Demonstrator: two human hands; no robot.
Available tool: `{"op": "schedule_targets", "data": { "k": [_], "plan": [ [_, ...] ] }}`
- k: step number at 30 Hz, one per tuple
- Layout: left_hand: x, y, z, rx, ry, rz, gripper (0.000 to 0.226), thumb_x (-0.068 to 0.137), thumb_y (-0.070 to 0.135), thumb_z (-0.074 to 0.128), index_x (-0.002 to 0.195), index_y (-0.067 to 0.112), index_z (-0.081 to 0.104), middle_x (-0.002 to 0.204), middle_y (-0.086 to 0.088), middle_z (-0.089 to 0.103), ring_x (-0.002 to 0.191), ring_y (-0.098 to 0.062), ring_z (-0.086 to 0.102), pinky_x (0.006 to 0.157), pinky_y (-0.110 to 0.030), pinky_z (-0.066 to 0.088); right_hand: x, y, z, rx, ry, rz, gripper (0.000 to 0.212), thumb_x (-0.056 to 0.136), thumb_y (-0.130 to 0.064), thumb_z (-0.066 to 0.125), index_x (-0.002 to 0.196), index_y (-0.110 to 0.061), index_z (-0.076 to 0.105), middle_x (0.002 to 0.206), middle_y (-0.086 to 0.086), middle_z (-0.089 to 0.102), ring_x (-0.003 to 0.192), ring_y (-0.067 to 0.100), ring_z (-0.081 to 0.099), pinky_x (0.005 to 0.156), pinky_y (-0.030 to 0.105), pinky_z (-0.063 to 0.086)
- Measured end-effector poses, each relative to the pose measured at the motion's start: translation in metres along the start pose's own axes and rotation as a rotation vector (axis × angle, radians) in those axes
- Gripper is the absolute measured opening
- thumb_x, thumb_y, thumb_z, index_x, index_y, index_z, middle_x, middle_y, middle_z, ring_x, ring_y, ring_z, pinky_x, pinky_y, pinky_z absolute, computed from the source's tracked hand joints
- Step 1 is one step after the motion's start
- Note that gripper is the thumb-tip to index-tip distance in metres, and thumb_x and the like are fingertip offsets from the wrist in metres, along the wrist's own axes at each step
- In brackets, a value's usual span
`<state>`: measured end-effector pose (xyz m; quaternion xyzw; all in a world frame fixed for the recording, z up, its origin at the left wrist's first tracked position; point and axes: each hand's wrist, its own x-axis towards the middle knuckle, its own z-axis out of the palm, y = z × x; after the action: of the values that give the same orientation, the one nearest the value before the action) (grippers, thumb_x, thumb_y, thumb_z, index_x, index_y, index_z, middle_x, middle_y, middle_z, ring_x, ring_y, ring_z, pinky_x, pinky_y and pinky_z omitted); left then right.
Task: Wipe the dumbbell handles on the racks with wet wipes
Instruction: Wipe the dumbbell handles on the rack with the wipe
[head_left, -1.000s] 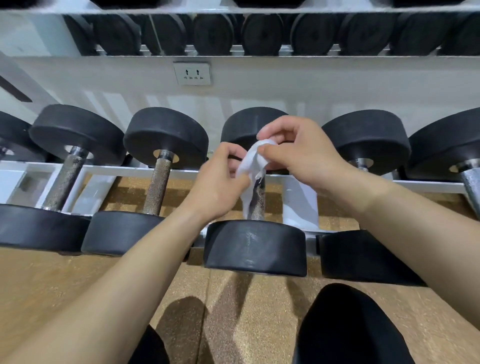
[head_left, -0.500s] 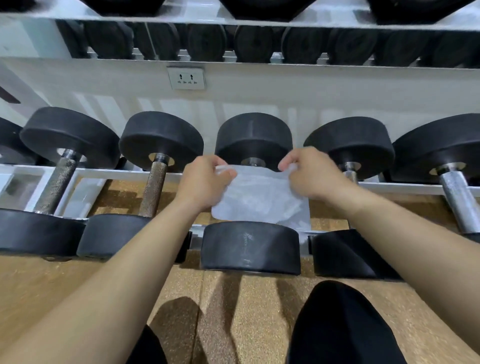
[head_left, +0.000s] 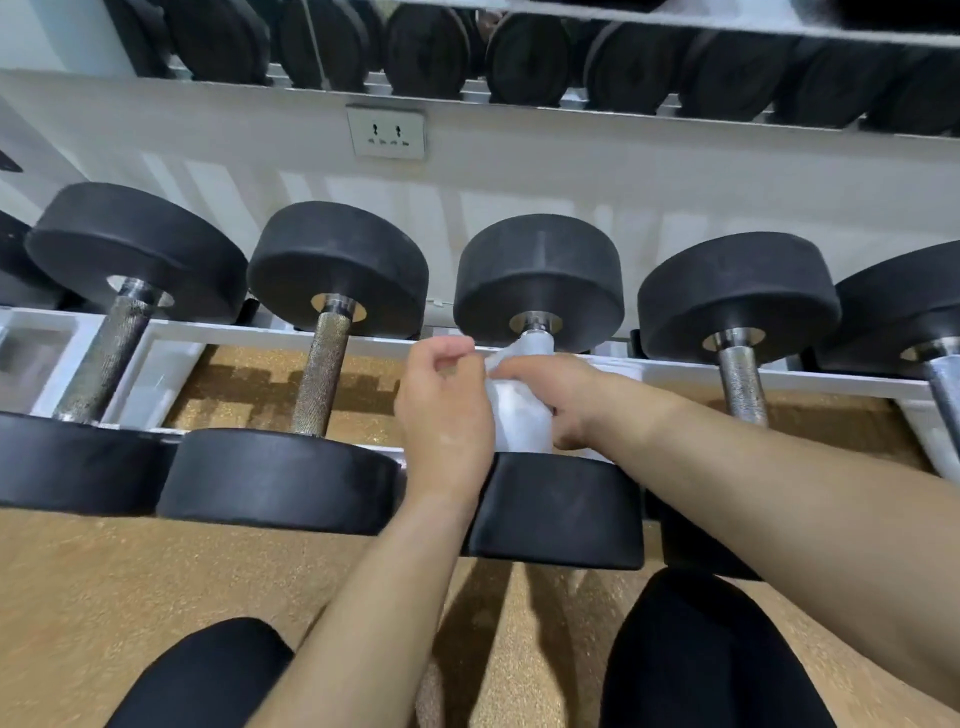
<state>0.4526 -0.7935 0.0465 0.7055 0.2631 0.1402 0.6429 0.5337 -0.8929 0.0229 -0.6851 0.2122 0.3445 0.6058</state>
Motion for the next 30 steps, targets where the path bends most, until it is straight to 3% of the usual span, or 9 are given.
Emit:
{"op": "schedule_targets", "data": {
  "k": [3,8,10,12,15,18,23,25,30],
  "plan": [
    [0.002,-0.002,-0.001,-0.010,0.001,-0.001,0.013,0.091,0.023,0.054,0.096,0.031,0.063,0.098,0.006,0.069,0.096,-0.015,0.064,0.091,-0.040,0.052,0.021,-0.006,-0.003,0.120,-0.028,0.041,0.014,0.091,-0.017,0.067,0.086,-0.011,0.056,0.075,0.003,0.070,0.071,0.017,0.071,0.075,0.024,0.056],
    [0.000,-0.004,-0.002,0.018,-0.051,0.087,0.010,0.094,0.019,0.055,0.097,0.025,0.062,0.093,0.002,0.068,0.084,-0.012,0.060,0.073,-0.026,0.043,0.021,-0.011,-0.009,0.414,-0.166,0.006,0.052,0.085,-0.016,0.076,0.131,-0.005,0.054,0.084,0.017,0.070,0.070,0.033,0.074,0.061,0.040,0.061],
    [0.001,-0.005,-0.002,0.012,-0.054,0.069,0.009,0.094,0.020,0.054,0.097,0.024,0.062,0.092,0.002,0.068,0.081,-0.008,0.059,0.070,-0.020,0.041,0.022,-0.001,-0.012,0.376,-0.267,-0.007,0.068,0.080,-0.021,0.082,0.139,-0.006,0.053,0.098,0.017,0.067,0.087,0.031,0.072,0.080,0.039,0.060],
    [0.001,-0.004,-0.002,0.010,-0.049,0.059,0.010,0.092,0.025,0.053,0.095,0.024,0.063,0.091,0.002,0.069,0.084,-0.008,0.061,0.072,-0.018,0.041,0.022,0.012,-0.014,0.320,-0.312,0.038,0.053,0.079,-0.026,0.083,0.123,-0.008,0.060,0.100,0.012,0.064,0.091,0.025,0.066,0.092,0.036,0.054],
    [0.001,-0.004,-0.001,0.007,-0.048,0.043,0.013,0.089,0.026,0.050,0.093,0.024,0.062,0.089,0.003,0.068,0.090,-0.015,0.063,0.078,-0.028,0.046,0.013,0.024,-0.018,0.286,-0.381,0.063,0.014,0.089,-0.020,0.074,0.092,-0.009,0.065,0.071,0.000,0.051,0.063,0.013,0.051,0.069,0.031,0.055],
    [0.002,-0.002,-0.001,0.021,-0.056,0.018,0.015,0.085,0.030,0.048,0.089,0.026,0.062,0.087,0.005,0.068,0.091,-0.016,0.064,0.083,-0.035,0.049,0.004,0.019,-0.016,0.205,-0.351,0.063,0.031,0.092,-0.009,0.064,0.061,-0.015,0.066,0.061,-0.001,0.041,0.056,0.012,0.040,0.055,0.028,0.052],
    [0.002,-0.001,0.001,0.041,-0.079,-0.004,0.017,0.083,0.031,0.047,0.086,0.024,0.062,0.087,0.004,0.068,0.091,-0.018,0.063,0.079,-0.034,0.047,0.023,-0.006,0.001,0.021,0.113,-0.113,0.005,0.092,-0.017,0.065,0.093,-0.014,0.062,0.089,0.005,0.061,0.067,0.018,0.059,0.048,0.021,0.051],
    [0.002,-0.001,0.001,0.049,-0.065,0.009,0.018,0.080,0.031,0.045,0.086,0.024,0.061,0.086,0.004,0.068,0.090,-0.019,0.064,0.079,-0.035,0.048,0.030,-0.012,0.000,0.080,0.161,-0.164,0.022,0.089,-0.021,0.070,0.108,-0.012,0.063,0.100,0.007,0.064,0.078,0.021,0.061,0.057,0.023,0.054],
    [0.002,0.000,0.001,0.080,-0.057,-0.011,0.011,0.088,0.025,0.050,0.087,0.025,0.061,0.089,0.003,0.068,0.091,-0.022,0.066,0.087,-0.044,0.052,0.026,0.000,-0.014,0.384,-0.216,0.034,0.036,0.081,-0.030,0.076,0.057,-0.017,0.052,0.052,-0.001,0.042,0.049,0.015,0.046,0.057,0.027,0.044]
  ]
}}
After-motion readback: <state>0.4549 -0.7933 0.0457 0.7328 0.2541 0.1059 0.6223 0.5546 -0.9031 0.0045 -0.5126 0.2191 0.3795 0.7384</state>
